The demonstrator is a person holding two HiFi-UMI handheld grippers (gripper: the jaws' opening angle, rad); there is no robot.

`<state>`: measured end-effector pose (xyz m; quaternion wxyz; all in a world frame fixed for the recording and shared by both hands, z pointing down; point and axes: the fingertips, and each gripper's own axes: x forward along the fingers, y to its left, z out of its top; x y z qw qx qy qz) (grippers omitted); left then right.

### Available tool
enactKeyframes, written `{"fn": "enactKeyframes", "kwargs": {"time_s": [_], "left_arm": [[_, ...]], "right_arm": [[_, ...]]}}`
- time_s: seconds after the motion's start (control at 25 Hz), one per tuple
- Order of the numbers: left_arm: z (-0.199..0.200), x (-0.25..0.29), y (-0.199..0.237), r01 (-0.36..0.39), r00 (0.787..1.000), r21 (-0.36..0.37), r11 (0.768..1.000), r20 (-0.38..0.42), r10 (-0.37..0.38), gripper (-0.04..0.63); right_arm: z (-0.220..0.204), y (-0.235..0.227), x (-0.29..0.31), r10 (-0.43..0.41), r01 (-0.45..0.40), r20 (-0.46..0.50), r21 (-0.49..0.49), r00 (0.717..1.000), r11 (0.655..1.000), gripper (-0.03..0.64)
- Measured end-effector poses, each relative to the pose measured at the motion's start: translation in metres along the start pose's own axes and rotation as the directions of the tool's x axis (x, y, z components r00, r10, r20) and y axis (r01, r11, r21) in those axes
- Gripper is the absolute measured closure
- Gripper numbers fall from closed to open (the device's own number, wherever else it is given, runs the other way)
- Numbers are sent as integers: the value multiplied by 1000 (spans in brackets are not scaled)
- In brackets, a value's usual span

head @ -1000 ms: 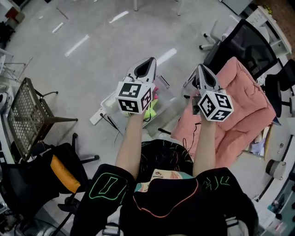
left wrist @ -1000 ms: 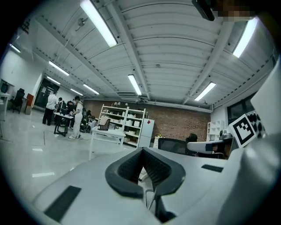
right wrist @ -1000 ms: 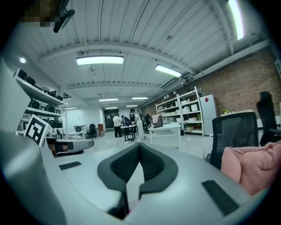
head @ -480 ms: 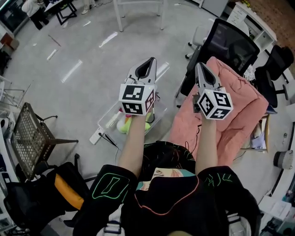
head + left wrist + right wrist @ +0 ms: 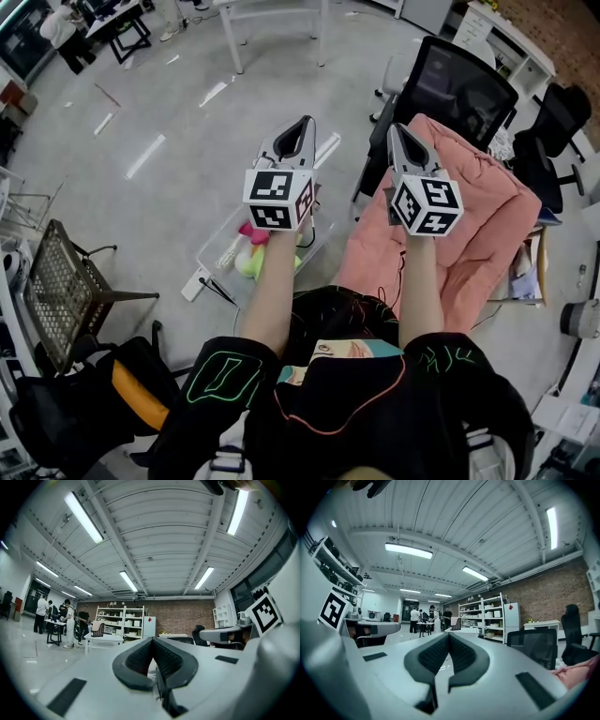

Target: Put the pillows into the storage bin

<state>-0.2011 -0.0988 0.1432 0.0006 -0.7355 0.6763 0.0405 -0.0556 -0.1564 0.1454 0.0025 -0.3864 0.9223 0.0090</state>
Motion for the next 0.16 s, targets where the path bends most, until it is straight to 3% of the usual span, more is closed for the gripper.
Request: {"fn": "enactKeyframes", "kwargs": {"time_s": [0.16], "left_arm": [[-4, 1, 0, -21, 1000, 0, 1000, -8, 21, 601]], "right_arm": [[-1, -3, -3, -11, 11, -2, -17, 1000, 1000, 614]]}}
